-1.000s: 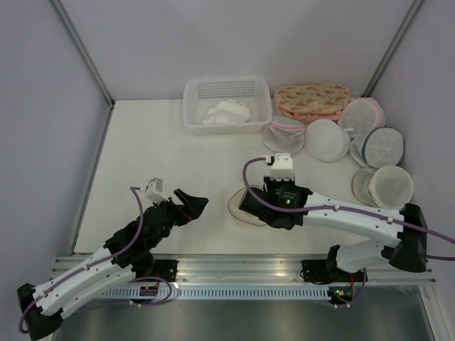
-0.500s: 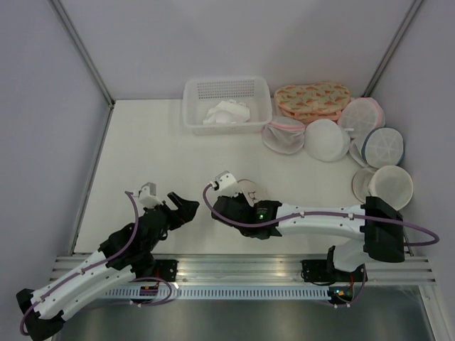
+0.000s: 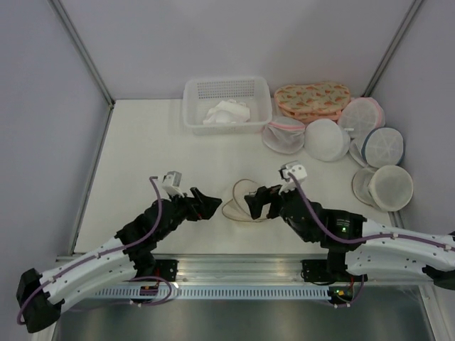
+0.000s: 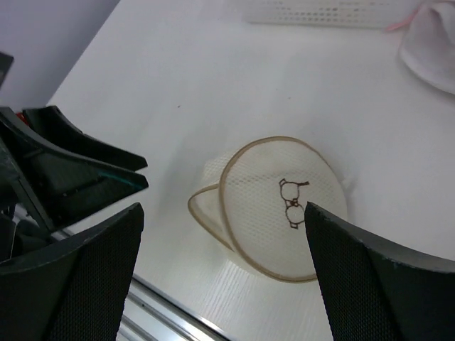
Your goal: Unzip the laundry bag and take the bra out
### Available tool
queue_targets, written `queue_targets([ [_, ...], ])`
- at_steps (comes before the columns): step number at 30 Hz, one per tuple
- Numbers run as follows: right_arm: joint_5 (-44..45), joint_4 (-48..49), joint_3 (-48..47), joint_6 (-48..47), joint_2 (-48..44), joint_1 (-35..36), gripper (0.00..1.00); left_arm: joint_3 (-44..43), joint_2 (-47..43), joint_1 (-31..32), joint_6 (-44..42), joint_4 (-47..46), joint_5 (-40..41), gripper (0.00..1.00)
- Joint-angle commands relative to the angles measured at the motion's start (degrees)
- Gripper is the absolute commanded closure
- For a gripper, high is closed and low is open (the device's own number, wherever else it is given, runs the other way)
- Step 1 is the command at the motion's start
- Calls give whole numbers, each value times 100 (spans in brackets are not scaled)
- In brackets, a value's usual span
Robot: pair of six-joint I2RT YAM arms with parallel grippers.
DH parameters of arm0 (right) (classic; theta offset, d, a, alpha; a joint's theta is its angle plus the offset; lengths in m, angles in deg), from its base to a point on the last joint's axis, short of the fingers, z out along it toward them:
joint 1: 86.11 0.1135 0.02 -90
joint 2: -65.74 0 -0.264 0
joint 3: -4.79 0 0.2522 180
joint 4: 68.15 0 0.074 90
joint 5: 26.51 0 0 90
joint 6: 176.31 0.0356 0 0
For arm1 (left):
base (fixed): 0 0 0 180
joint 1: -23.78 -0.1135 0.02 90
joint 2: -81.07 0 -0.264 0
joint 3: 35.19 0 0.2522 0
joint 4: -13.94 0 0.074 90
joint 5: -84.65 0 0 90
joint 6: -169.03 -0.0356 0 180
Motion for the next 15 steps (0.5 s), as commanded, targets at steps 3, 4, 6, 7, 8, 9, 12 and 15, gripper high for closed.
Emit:
queue_targets([
  [3, 1207, -385, 319, 687, -791, -58, 2, -1089, 1939, -15, -1221, -1088, -948, 0],
  [4, 1295, -673, 293, 792, -791, -58, 2, -1355, 2274, -15, -1396, -844, -948, 0],
  [6, 1348, -939, 205, 1012, -721, -58, 2, -1969, 3259, -15, -1511, -341, -905, 0],
  [7, 1383, -1149, 187, 1083, -703, -58, 2, -2077, 3479, -7, -1572, -340, -896, 0],
  [8, 1366, -1203, 196, 1110, -668, -58, 2, -2122, 3812, 2, -1599, -340, -904, 0],
  [9, 1383, -1247, 213, 1188, -668, -58, 2, -2148, 3911, 2, -1608, -392, -913, 0],
  [12, 1392, -1353, 310, 1303, -738, -67, 2, -2306, 4324, 20, -1801, -350, -756, 0],
  [15, 1436, -1388, 389, 1330, -879, -67, 2, -2569, 4597, 81, -1881, 228, -318, 0],
])
